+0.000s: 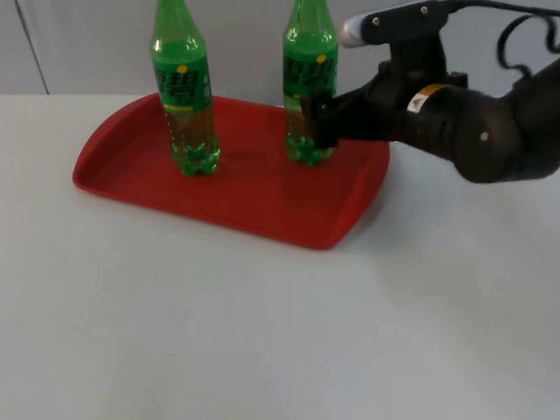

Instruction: Place the bottle upright on the tray.

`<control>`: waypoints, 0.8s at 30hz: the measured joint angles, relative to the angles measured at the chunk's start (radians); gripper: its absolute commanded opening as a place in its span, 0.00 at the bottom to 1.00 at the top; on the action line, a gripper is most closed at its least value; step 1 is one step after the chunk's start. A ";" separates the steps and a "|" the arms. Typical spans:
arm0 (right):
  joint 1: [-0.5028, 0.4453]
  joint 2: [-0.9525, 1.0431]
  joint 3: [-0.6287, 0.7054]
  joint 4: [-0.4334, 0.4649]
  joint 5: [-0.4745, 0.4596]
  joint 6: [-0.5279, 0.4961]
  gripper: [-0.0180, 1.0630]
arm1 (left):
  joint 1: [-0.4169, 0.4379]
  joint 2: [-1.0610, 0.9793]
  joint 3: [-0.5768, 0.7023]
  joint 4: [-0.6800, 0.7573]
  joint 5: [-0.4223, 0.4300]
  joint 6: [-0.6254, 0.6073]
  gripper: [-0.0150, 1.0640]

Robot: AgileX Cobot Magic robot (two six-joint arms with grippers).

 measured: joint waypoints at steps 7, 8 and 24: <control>0.000 -0.145 0.104 0.007 0.236 -0.003 0.99 | 0.000 0.000 0.000 0.000 0.000 0.000 0.99; 0.000 -0.145 0.104 0.007 0.236 -0.003 0.99 | 0.000 0.000 0.000 0.000 0.000 0.000 0.99; 0.000 -0.366 0.111 0.005 0.721 -0.003 0.99 | 0.000 0.000 0.000 0.000 0.000 0.000 0.99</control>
